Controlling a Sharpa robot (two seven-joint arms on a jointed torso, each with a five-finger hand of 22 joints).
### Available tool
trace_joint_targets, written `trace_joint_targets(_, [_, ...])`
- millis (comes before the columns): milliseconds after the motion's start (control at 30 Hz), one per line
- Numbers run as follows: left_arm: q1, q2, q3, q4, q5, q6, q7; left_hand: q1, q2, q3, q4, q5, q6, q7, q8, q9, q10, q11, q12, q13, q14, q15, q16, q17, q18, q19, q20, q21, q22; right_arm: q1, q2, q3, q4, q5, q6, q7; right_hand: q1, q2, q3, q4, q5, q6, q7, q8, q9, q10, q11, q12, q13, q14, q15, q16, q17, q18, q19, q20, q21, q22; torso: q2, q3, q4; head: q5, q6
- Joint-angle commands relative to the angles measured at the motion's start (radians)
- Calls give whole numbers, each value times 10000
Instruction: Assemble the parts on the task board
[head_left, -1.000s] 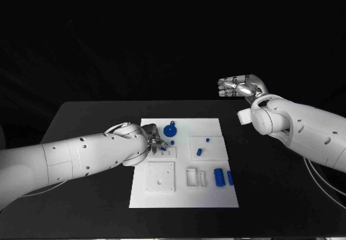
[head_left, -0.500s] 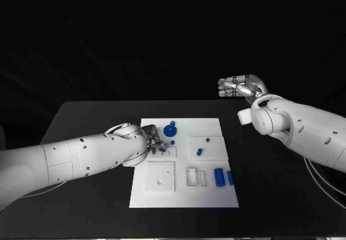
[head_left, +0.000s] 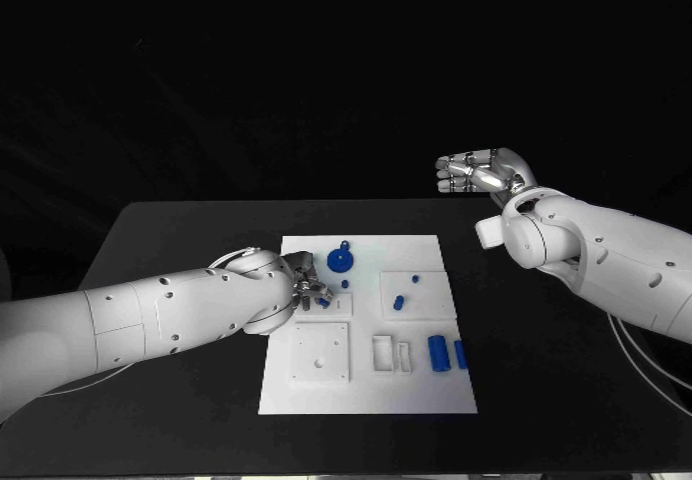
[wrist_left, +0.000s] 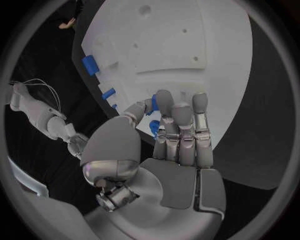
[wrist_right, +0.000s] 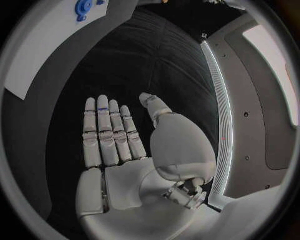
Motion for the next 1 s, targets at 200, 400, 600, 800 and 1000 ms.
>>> trace_joint_targets(200, [-12, 5, 1, 19, -47, 244, -34, 131, -1, 1060, -1097, 33, 1239, -1058, -19, -41, 274, -468, 17, 3, 12, -213, 31, -3, -110, 138, -57, -66, 189, 5, 38, 6, -27, -2, 182, 80, -67, 72, -54, -3, 33, -21, 82, -37, -7, -82, 18, -37, -15, -69, 29, -50, -14, 112, -51, 44, 51, -16, 4, -3, 2, -5, -1])
trace_joint_targets(400, [-17, -5, 1, 31, -46, 289, -36, 145, -3, 1052, -1100, 25, 1249, -1057, -24, -91, 272, -466, 21, 1, 13, -210, 34, -7, -106, 141, -52, -79, 192, 4, 50, 6, -50, -2, 199, 80, -77, 72, -63, 7, 35, -16, 80, -34, -6, -84, 21, -39, -16, -70, 30, -49, -14, 113, -52, 46, 48, -16, -2, -6, -3, -5, 0])
trace_joint_targets(600, [-19, -13, 1, 34, -46, 337, -37, 145, -3, 1052, -1100, 25, 1249, -1057, -24, -91, 272, -466, 21, 1, 13, -210, 34, -7, -106, 141, -52, -79, 192, 4, 53, 6, -55, -3, 212, 78, -75, 75, -64, 9, 38, -16, 80, -33, -5, -85, 20, -38, -16, -69, 28, -49, -14, 114, -52, 47, 47, -16, 1, -8, -1, -9, -6])
trace_joint_targets(800, [-22, -17, 1, 34, -46, 374, -45, 145, -3, 1052, -1100, 25, 1249, -1057, -24, -91, 272, -466, 21, 1, 13, -210, 34, -7, -106, 141, -52, -79, 192, 3, 55, 6, -60, -4, 219, 77, -72, 84, -71, 17, 49, -19, 79, -36, -6, -85, 21, -38, -16, -73, 31, -50, -14, 114, -56, 49, 42, -17, 2, -10, 0, -1, -13])
trace_joint_targets(1000, [-24, -37, 1, 28, -51, 427, -64, 145, -3, 1052, -1100, 25, 1249, -1057, -24, -91, 272, -466, 21, 1, 13, -210, 34, -7, -106, 141, -52, -79, 192, 2, 59, 6, -67, -4, 229, 76, -76, 86, -71, 25, 55, -18, 78, -34, -6, -89, 22, -38, -17, -75, 31, -50, -14, 114, -58, 51, 37, -18, -1, -7, -6, 1, -19])
